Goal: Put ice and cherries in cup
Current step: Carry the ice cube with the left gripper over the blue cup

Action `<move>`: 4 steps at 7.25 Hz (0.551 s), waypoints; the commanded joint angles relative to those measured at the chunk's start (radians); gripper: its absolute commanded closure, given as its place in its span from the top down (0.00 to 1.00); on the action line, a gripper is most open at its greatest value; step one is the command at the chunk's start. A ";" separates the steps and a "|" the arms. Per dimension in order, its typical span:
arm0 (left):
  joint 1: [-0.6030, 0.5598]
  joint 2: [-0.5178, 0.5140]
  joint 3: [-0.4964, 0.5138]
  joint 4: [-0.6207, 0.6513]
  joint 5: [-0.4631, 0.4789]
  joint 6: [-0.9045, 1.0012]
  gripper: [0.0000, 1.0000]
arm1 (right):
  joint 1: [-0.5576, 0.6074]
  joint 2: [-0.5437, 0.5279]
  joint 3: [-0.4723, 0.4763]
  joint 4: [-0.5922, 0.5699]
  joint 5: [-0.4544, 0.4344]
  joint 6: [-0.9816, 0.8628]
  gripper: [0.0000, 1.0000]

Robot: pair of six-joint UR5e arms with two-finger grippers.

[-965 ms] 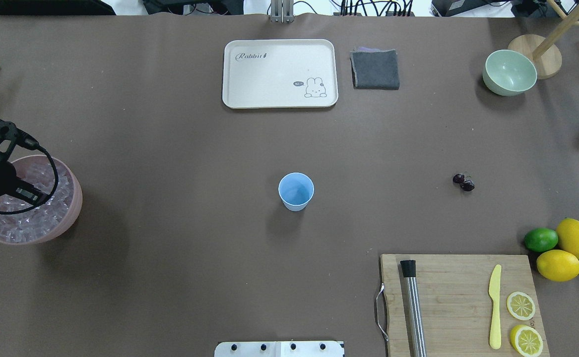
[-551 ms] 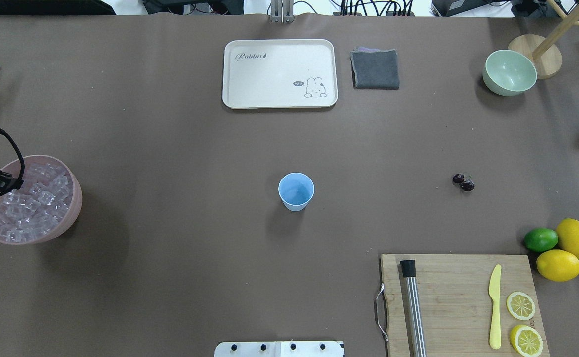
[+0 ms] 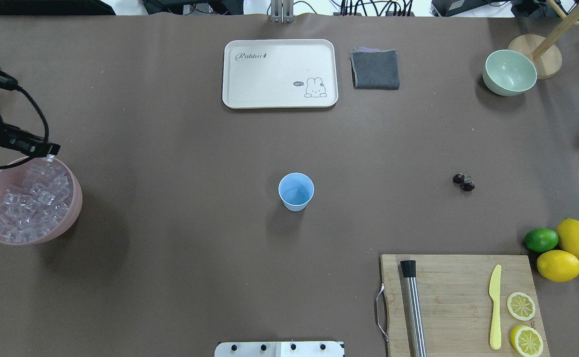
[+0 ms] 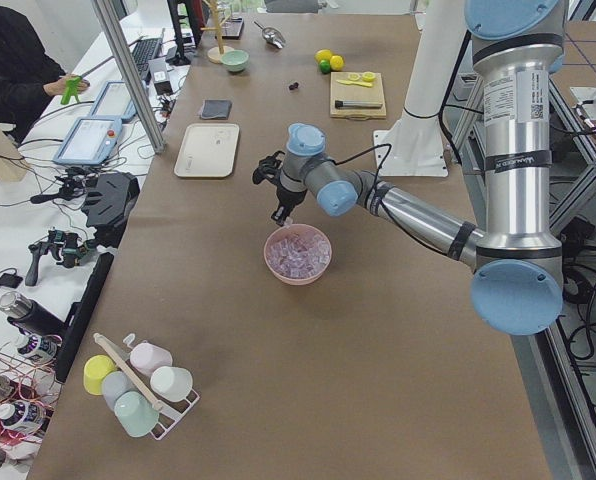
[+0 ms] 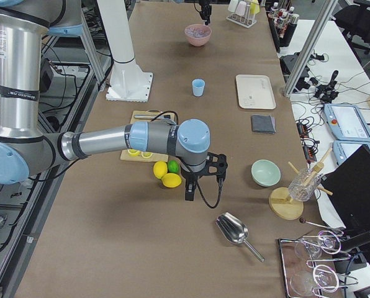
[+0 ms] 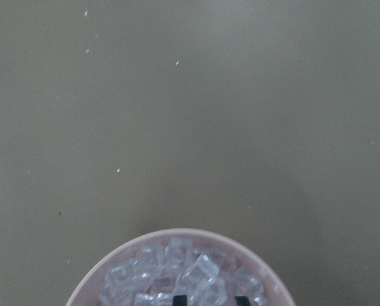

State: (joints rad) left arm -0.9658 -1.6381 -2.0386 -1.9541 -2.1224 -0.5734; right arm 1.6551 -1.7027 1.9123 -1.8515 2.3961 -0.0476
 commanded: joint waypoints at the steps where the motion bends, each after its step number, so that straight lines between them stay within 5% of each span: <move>1: 0.062 -0.216 0.067 0.001 -0.019 -0.217 0.00 | 0.000 0.005 -0.003 0.000 0.005 0.000 1.00; 4: 0.348 -0.440 0.118 0.001 0.203 -0.480 0.00 | 0.000 0.006 -0.001 0.000 0.006 0.000 1.00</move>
State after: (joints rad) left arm -0.7327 -1.9918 -1.9459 -1.9532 -2.0192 -0.9660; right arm 1.6551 -1.6971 1.9108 -1.8515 2.4016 -0.0476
